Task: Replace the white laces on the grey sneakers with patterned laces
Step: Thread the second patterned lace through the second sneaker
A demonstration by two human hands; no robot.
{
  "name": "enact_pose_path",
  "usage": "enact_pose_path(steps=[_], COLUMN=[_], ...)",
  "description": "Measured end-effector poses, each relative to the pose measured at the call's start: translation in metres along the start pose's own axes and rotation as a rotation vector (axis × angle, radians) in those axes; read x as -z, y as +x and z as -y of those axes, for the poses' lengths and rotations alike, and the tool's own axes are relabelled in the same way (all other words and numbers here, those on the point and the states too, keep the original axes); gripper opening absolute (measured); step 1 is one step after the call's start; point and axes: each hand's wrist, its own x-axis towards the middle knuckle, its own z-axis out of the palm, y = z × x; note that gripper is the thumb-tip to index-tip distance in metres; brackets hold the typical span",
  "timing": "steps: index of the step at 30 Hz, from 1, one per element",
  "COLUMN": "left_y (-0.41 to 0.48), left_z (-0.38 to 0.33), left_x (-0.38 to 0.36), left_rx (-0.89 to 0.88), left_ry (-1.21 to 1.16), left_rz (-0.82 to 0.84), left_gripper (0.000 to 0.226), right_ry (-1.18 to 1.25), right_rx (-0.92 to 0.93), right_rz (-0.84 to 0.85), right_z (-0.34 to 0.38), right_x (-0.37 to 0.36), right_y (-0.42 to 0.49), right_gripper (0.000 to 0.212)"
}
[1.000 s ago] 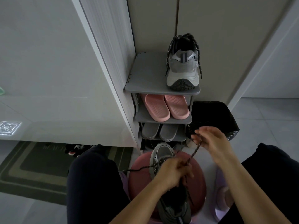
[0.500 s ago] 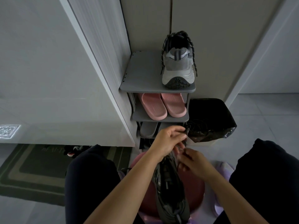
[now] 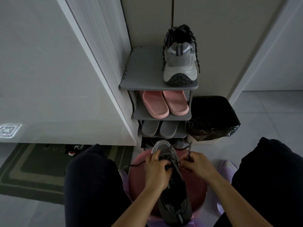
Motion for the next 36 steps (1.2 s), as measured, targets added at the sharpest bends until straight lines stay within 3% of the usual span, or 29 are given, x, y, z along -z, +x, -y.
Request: enact_pose_path(steps=[5,10,13,18,20,22,23,26,30,32,34,36], left_y=[0.005,0.007,0.01,0.016,0.018,0.018,0.017,0.01,0.02,0.031,0.037,0.036], left_z=[0.003,0.008,0.009,0.01,0.01,0.013,0.015,0.022,0.035,0.05,0.07,0.082], left_x=[-0.009,-0.016,-0.018,-0.021,-0.019,-0.017,-0.016,-0.008,0.036,0.071,0.098,0.105], left_rx=[-0.041,-0.087,-0.142,-0.214,-0.209,-0.186,-0.169,-0.016,0.402,0.436,0.434,0.447], left_ry=[-0.055,-0.069,-0.064,-0.062,-0.103,-0.206,-0.282,-0.658,-1.079,-1.06,-0.892,-0.595], left_rz=[-0.067,-0.115,-0.168,-0.173,-0.144,-0.099,-0.076,-0.081,-0.394,-0.577,-0.701,-0.683], left_gripper=[0.027,0.026,0.022,0.009,0.009,0.006,0.004,0.027,0.014,0.015,0.017,0.011], right_ry=[-0.147,-0.316,-0.352,-0.076,0.1,0.147,0.17,0.229,0.227,0.253,0.274,0.23], right_rx=[0.057,0.162,0.177,0.049,-0.043,-0.101,-0.116,-0.177,-0.18,-0.135,-0.063,-0.003], right_rz=[-0.012,0.029,0.049,0.087,0.168,0.206,0.205,0.107,0.063,0.084,0.109,0.105], right_z=[0.001,0.003,0.003,0.008,0.011,0.012,0.014,0.014,0.011,0.015,0.018,0.02], right_x=[0.0,0.002,-0.003,-0.002,-0.002,-0.007,-0.01,-0.016,-0.015,-0.013,-0.011,-0.012], right_y=[0.002,0.004,0.005,0.002,-0.003,-0.005,-0.007,-0.007,-0.008,-0.011,-0.014,-0.013], right_gripper=[0.015,0.004,0.013,0.016,0.006,0.021,0.025,0.009,0.021,0.019,0.028,0.033])
